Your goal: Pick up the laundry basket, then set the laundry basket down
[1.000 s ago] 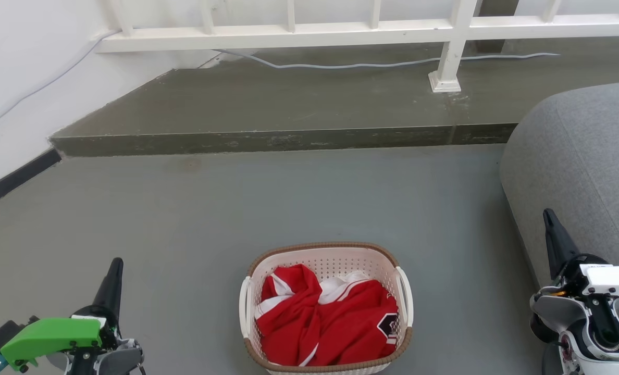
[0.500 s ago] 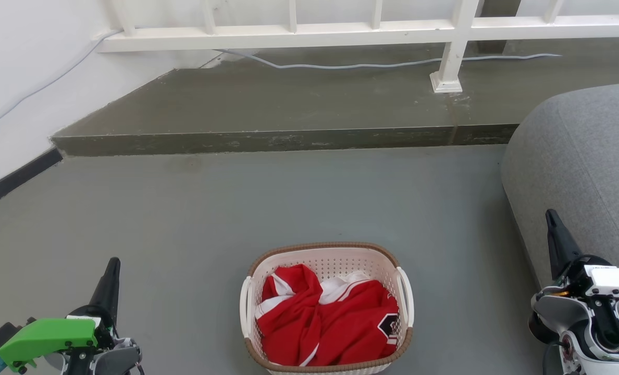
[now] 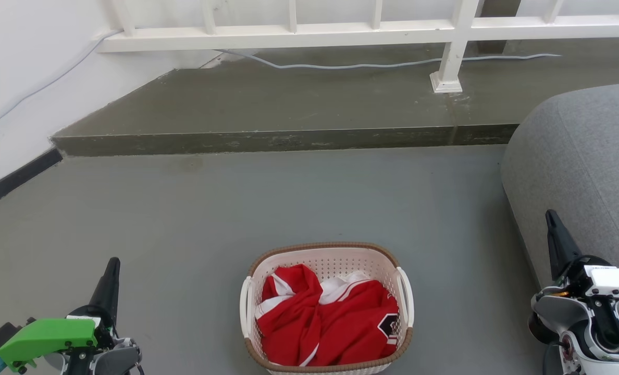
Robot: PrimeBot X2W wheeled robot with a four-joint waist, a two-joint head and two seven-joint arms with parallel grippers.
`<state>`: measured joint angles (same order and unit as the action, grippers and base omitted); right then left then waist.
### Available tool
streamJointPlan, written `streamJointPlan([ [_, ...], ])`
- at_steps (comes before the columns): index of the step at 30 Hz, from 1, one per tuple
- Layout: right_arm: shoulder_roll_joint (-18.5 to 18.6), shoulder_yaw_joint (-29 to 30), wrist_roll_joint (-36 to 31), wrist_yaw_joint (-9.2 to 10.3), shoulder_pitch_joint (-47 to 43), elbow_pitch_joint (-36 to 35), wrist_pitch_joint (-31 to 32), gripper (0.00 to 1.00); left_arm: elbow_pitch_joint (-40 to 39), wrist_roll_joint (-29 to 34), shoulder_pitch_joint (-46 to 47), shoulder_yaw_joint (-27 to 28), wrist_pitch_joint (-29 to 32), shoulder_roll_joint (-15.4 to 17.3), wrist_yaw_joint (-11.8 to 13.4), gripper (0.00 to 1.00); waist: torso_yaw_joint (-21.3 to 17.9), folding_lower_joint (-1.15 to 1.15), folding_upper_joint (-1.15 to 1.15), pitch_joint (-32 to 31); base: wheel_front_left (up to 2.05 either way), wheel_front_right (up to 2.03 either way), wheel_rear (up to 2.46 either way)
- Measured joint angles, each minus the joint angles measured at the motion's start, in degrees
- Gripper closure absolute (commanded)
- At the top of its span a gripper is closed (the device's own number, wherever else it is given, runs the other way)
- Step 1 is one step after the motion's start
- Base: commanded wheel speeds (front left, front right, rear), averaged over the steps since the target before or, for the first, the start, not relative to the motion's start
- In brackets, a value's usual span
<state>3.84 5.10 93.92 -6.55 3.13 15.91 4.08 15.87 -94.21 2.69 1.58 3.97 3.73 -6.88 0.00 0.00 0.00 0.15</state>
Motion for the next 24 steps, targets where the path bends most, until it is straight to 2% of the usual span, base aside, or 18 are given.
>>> streamJointPlan([
  [24,-0.02,0.08,0.00,-0.01,0.03,0.21,0.02,1.00,0.11,0.00,0.04,0.10,0.01,0.00,-0.02,1.00,0.00,0.00,0.00,-0.01,0.00,0.00,0.00],
])
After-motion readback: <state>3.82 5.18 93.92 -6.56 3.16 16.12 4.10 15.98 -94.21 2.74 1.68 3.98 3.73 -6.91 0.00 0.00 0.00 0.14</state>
